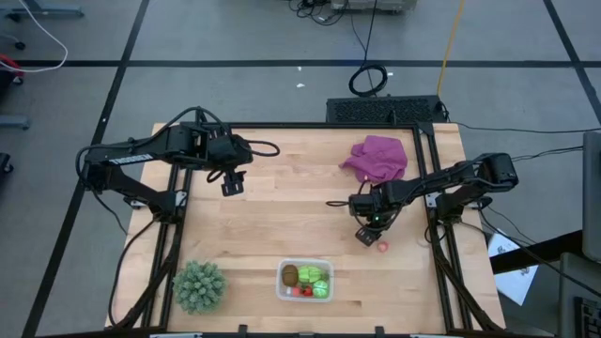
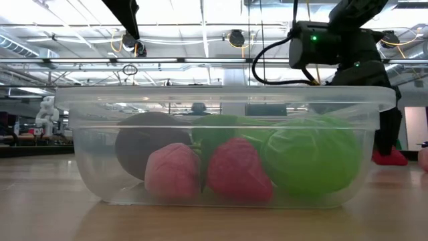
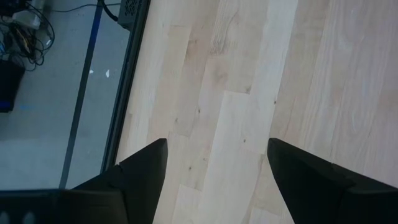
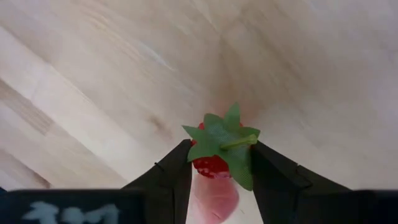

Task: Pick and placing Produce into tupperware
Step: Put the strawberry into the transparent bin

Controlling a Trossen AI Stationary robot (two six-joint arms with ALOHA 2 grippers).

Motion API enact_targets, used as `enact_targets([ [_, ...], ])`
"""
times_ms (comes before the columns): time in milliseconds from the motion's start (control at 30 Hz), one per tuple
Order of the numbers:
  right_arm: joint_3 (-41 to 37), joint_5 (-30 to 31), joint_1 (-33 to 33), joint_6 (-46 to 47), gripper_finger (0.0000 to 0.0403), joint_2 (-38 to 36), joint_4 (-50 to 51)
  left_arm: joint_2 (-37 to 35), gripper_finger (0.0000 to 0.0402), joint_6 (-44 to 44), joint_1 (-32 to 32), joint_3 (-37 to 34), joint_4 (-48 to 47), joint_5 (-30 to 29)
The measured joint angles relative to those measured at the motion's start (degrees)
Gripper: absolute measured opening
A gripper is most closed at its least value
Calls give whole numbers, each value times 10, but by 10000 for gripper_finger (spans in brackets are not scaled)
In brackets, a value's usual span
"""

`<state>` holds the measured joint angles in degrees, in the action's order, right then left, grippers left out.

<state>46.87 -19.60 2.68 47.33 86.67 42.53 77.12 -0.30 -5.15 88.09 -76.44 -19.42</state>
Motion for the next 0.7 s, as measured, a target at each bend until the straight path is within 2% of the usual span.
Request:
enact_targets([
  [467,6,-19,0,-23,128,-3,-89,0,280,2,0,0,0,0],
  [700,68,-18,2,-40,128,-3,-96,0,280,3,0,0,0,0],
])
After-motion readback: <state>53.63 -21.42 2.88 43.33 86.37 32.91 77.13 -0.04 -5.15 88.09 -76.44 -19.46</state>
